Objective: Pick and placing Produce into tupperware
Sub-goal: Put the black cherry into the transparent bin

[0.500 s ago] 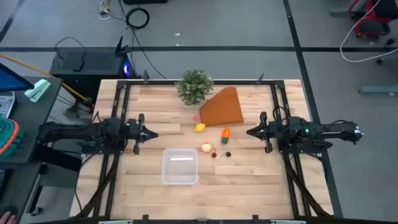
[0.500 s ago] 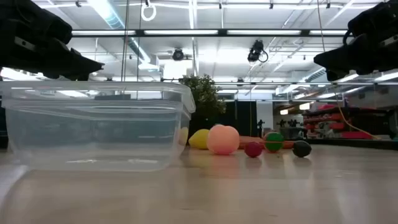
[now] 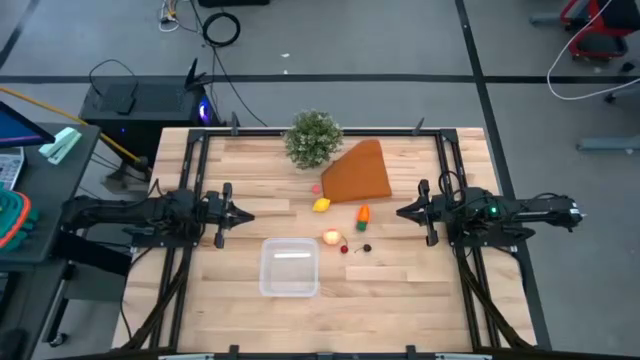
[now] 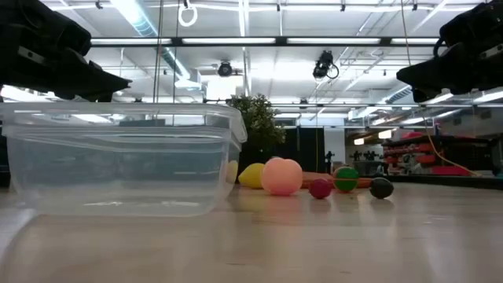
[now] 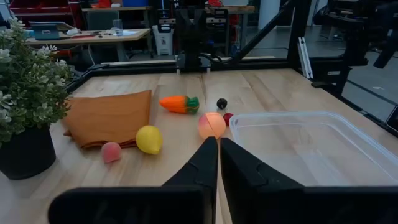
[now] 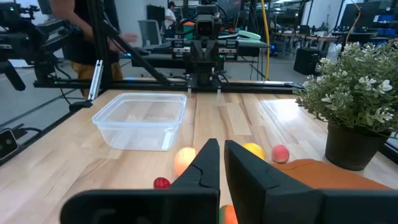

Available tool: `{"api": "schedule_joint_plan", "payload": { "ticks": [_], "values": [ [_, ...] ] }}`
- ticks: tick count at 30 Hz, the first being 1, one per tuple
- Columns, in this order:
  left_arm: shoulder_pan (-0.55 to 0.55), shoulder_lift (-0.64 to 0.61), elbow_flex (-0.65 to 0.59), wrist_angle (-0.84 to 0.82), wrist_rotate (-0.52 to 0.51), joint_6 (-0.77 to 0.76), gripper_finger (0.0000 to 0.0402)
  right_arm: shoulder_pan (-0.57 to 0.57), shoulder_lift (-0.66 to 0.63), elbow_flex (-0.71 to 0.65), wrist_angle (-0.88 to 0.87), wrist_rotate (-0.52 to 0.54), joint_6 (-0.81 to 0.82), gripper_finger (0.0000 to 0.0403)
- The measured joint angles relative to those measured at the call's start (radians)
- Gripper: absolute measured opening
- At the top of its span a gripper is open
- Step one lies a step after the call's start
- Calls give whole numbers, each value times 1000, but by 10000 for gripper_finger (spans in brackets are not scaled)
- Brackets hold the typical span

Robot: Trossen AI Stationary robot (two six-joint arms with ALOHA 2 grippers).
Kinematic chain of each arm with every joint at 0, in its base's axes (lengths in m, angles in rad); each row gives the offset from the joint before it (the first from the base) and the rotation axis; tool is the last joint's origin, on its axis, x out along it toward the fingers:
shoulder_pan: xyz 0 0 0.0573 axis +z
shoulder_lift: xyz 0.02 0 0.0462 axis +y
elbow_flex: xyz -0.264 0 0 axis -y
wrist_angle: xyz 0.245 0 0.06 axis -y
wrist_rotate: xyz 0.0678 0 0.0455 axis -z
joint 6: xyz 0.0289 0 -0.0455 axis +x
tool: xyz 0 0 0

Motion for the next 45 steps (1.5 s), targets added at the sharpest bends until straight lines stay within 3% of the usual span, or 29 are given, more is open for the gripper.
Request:
{"api": "schedule_joint_plan", "payload": {
  "ticks": [13, 45],
  "values": [
    [0, 0, 0, 0, 0, 0, 36, 0, 0, 0, 0, 0, 0, 0],
    [0, 0, 0, 0, 0, 0, 24, 0, 0, 0, 0, 0, 0, 0]
  ]
}}
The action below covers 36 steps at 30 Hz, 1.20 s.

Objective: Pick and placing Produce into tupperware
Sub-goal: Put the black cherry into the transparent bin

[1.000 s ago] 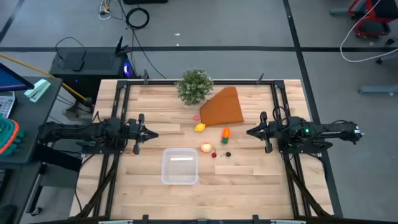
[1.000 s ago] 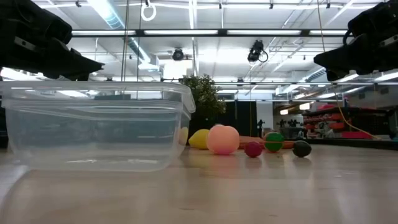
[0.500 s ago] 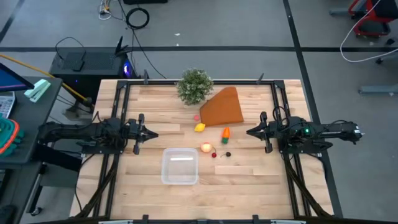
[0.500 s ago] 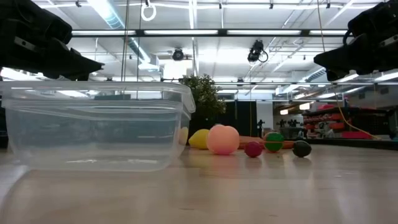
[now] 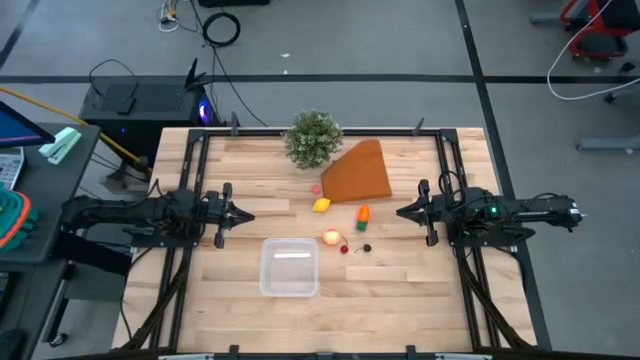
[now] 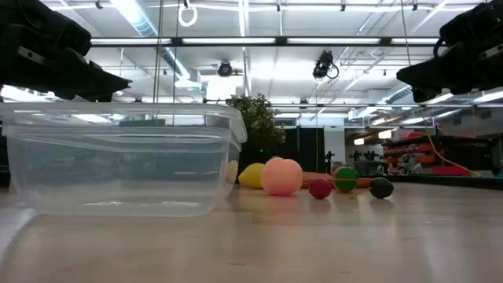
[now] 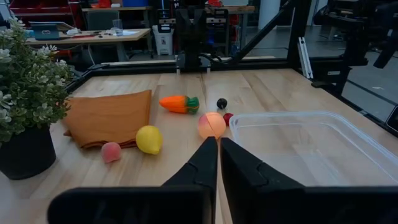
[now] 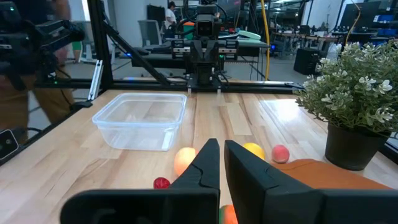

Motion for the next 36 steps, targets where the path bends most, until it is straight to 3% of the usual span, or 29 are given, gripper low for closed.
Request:
{"api": "schedule_joint_plan", "payload": {
  "ticks": [36],
  "values": [
    [0, 0, 0, 0, 0, 0, 36, 0, 0, 0, 0, 0, 0, 0]
  ]
}}
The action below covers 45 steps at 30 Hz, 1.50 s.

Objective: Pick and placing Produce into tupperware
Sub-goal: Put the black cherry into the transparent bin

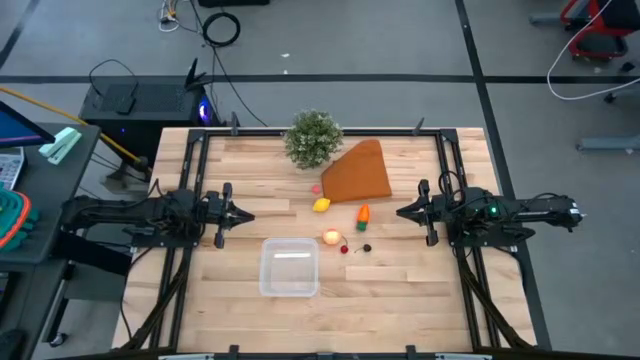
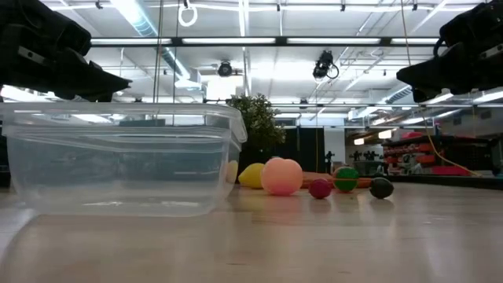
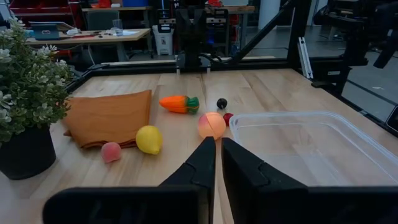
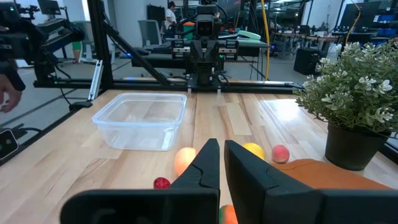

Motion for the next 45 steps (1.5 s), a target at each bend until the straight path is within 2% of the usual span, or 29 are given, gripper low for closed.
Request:
{"api": "schedule_joint_plan", "payload": {
  "ticks": [12, 23, 35, 45],
  "values": [
    [0, 0, 0, 0, 0, 0, 23, 0, 0, 0, 0, 0, 0, 0],
    [0, 0, 0, 0, 0, 0, 36, 0, 0, 0, 0, 0, 0, 0],
    [0, 0, 0, 0, 0, 0, 25, 0, 0, 0, 0, 0, 7, 0],
    [0, 0, 0, 0, 0, 0, 36, 0, 0, 0, 0, 0, 7, 0]
  ]
}}
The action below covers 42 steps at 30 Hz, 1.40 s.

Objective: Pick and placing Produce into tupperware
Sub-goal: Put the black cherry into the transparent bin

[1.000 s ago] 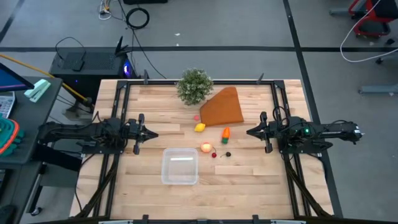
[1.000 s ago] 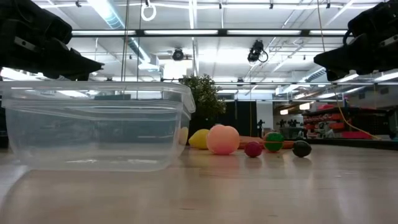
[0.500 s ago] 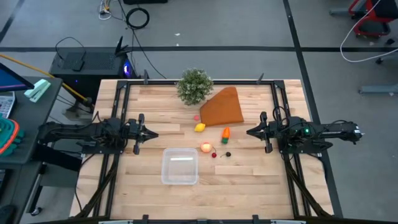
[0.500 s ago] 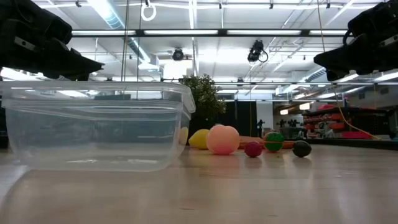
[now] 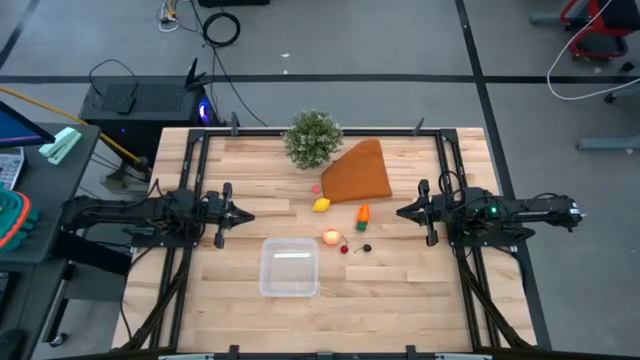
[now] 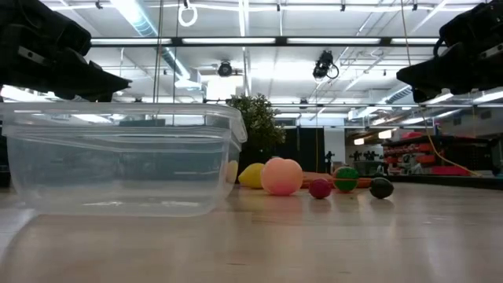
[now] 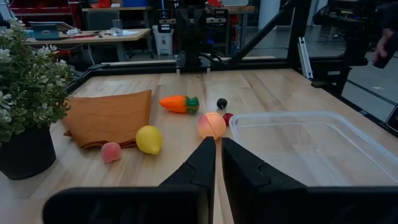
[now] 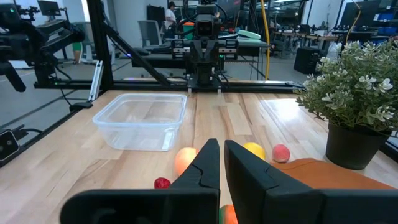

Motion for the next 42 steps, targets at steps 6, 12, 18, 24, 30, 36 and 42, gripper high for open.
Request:
{"api": "schedule_joint_plan", "payload": {
  "ticks": [6, 12, 18, 24, 30, 36, 42],
  "values": [
    [0, 0, 0, 0, 0, 1, 31, 0, 0, 0, 0, 0, 0, 0],
    [0, 0, 0, 0, 0, 1, 25, 0, 0, 0, 0, 0, 0, 0],
    [0, 0, 0, 0, 0, 1, 33, 0, 0, 0, 0, 0, 3, 0],
    [0, 0, 0, 0, 0, 1, 34, 0, 0, 0, 0, 0, 25, 0],
    [0, 0, 0, 0, 0, 1, 26, 0, 0, 0, 0, 0, 79, 0],
    [0, 0, 0, 6, -11, 12, 23, 0, 0, 0, 0, 3, 115, 0],
    [0, 0, 0, 84, -12, -59, 31, 0, 0, -3, 47, 47, 263, 0]
  ]
}}
